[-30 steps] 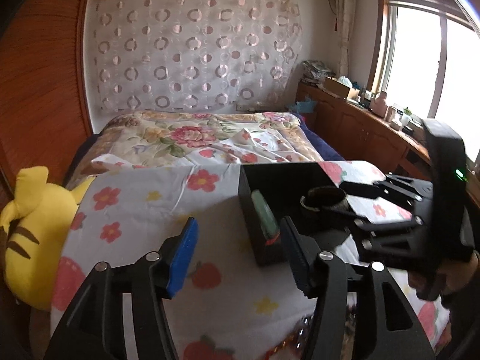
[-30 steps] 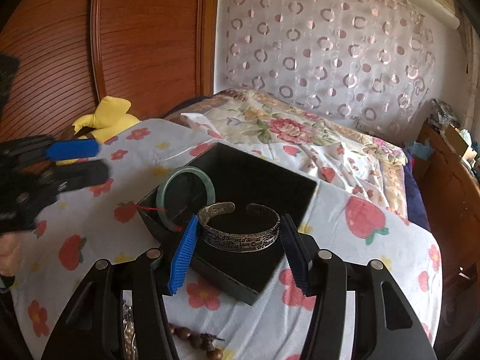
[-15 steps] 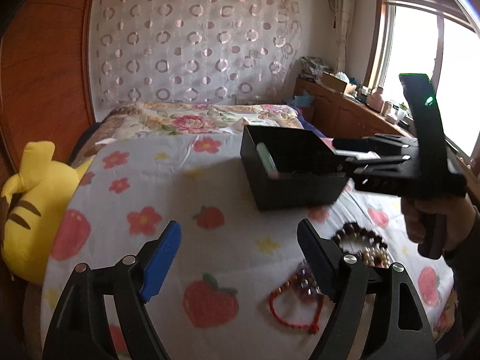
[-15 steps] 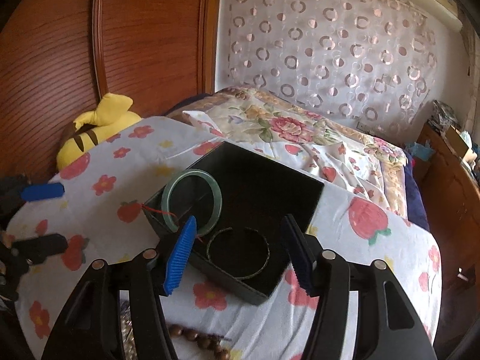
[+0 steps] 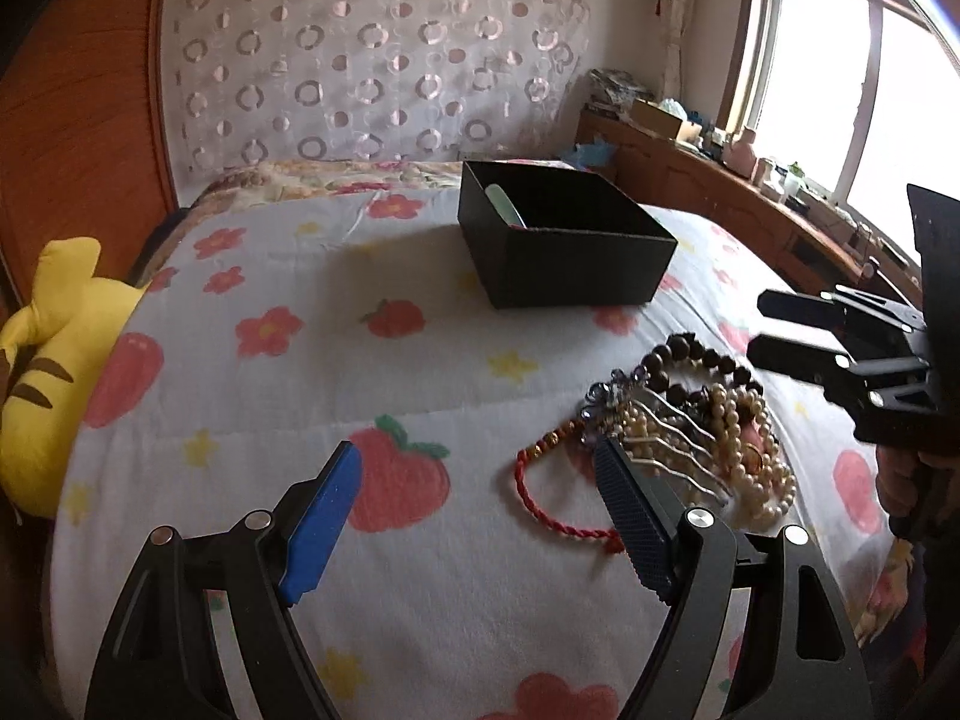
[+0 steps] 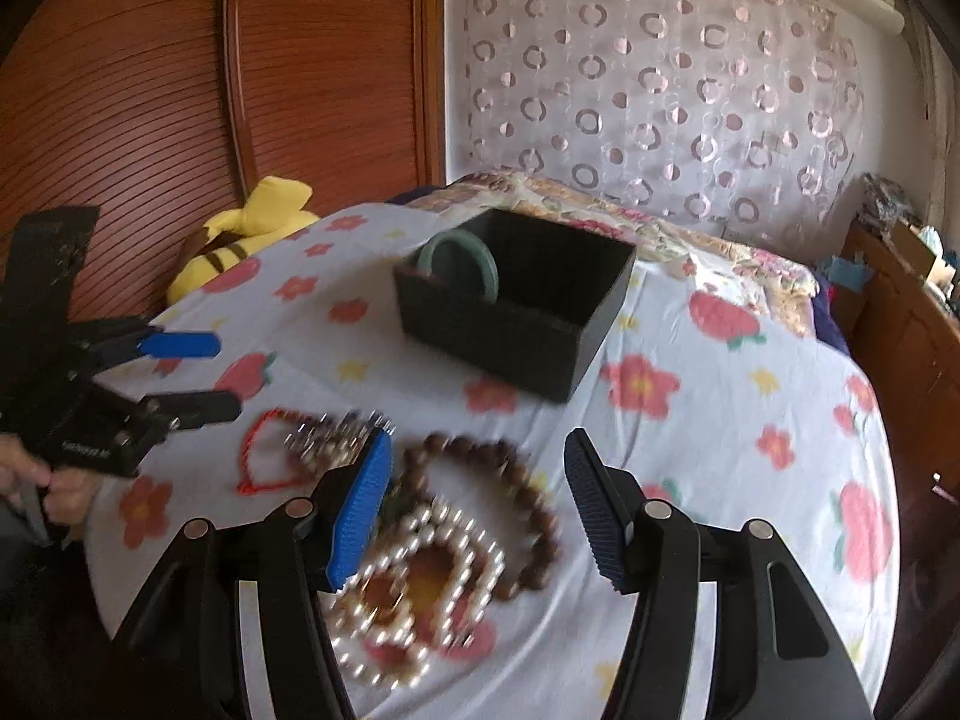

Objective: Organize jewelry
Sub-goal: 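Move the left gripper back to the pile and grasp the red beaded string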

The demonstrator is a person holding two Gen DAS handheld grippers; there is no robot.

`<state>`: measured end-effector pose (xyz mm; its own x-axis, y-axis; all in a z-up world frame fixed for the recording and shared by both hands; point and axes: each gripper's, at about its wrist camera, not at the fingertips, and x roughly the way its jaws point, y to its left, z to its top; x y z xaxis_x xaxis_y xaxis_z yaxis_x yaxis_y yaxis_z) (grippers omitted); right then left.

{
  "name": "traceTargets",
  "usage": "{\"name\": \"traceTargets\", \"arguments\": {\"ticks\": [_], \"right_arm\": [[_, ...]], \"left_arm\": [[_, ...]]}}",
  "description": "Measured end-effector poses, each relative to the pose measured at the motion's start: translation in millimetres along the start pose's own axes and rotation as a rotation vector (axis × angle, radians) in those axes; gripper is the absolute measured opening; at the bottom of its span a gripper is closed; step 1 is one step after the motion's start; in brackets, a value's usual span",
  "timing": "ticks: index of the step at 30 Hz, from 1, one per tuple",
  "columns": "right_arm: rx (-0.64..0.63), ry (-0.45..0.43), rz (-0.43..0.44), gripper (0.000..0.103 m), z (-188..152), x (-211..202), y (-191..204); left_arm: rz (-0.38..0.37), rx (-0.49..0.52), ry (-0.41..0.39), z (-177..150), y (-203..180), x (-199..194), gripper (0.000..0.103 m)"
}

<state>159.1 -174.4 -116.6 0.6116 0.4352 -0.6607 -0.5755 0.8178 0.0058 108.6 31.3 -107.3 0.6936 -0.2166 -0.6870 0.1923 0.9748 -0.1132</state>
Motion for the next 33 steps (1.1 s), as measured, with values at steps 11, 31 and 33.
{"name": "traceTargets", "arguments": {"ticks": [11, 31, 33], "right_arm": [[0.006, 0.038, -0.015, 0.062, -29.4, -0.8, 18.6], [-0.016, 0.010, 0.016, 0.062, -27.2, -10.2, 41.0], [-0.024, 0.013, 0.018, 0.062, -23.9, -7.4, 42.7]], "left_arm": [[-0.042, 0.061, 0.079, -3.4, -13.0, 13.2, 0.023], [0.025, 0.051, 0.050, -2.1, -13.0, 5.9, 0.002], [0.020, 0.040, 0.026, -0.2, -10.8, -3.1, 0.002]]}}
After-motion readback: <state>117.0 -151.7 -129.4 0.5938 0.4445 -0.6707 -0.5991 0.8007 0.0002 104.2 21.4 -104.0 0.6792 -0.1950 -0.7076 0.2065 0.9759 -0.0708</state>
